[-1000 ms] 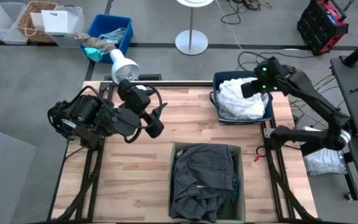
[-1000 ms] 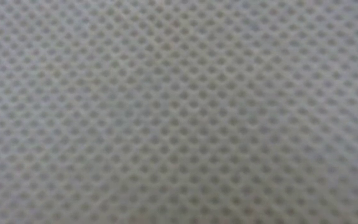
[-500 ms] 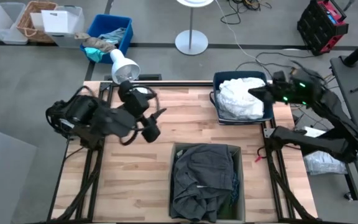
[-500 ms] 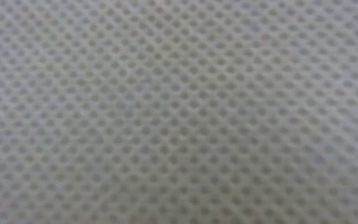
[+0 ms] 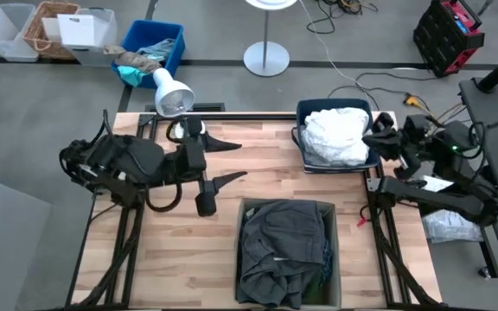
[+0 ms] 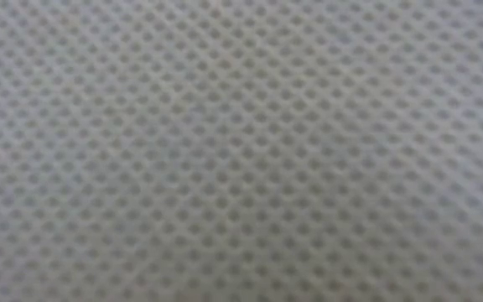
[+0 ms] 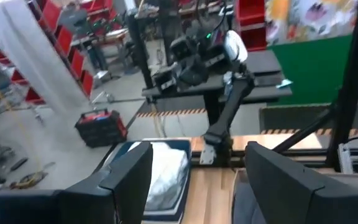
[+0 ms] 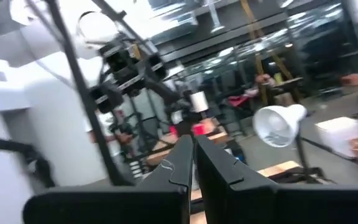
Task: Sort clothes
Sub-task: Return to Home Position
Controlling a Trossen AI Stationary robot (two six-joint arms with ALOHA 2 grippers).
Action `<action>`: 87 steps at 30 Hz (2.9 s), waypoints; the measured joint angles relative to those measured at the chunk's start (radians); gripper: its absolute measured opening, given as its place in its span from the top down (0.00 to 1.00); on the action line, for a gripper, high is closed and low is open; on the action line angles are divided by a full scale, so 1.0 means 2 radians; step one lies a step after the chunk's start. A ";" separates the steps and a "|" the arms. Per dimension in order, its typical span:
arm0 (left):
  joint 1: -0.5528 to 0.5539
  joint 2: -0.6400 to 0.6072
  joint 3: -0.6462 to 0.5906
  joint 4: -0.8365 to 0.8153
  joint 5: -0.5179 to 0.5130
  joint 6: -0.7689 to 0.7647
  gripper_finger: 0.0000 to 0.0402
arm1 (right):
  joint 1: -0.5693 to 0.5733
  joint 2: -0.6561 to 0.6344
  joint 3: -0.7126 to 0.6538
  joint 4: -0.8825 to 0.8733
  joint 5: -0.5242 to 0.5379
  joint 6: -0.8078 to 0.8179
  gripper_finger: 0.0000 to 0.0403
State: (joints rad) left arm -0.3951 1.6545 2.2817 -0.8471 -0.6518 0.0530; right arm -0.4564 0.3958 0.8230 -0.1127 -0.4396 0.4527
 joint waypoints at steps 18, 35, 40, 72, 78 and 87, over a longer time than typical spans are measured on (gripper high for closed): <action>0.034 -0.273 -0.481 0.437 0.116 0.080 0.42 | 0.089 0.055 0.003 0.033 -0.002 -0.088 0.97; 0.083 -0.489 -0.764 0.561 0.177 0.031 0.42 | 0.099 0.038 -0.027 0.010 -0.166 -0.167 0.97; 0.083 -0.538 -0.856 0.644 0.156 0.042 0.42 | 0.102 0.015 -0.055 0.010 -0.187 -0.196 0.97; 0.092 -0.661 -1.133 0.778 0.090 -0.014 0.42 | 0.141 -0.153 -0.357 0.279 -0.203 -0.223 0.97; 0.095 -0.675 -1.132 0.808 0.086 -0.011 0.42 | 0.141 -0.162 -0.375 0.284 -0.199 -0.207 0.97; 0.094 -0.798 -1.131 0.746 0.086 0.057 0.42 | 0.141 -0.165 -0.381 0.288 -0.199 -0.200 0.97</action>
State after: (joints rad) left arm -0.2066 0.0578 0.0200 0.6457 -0.4807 0.1668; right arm -0.1745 0.0654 0.0605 0.4631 -0.8371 0.0519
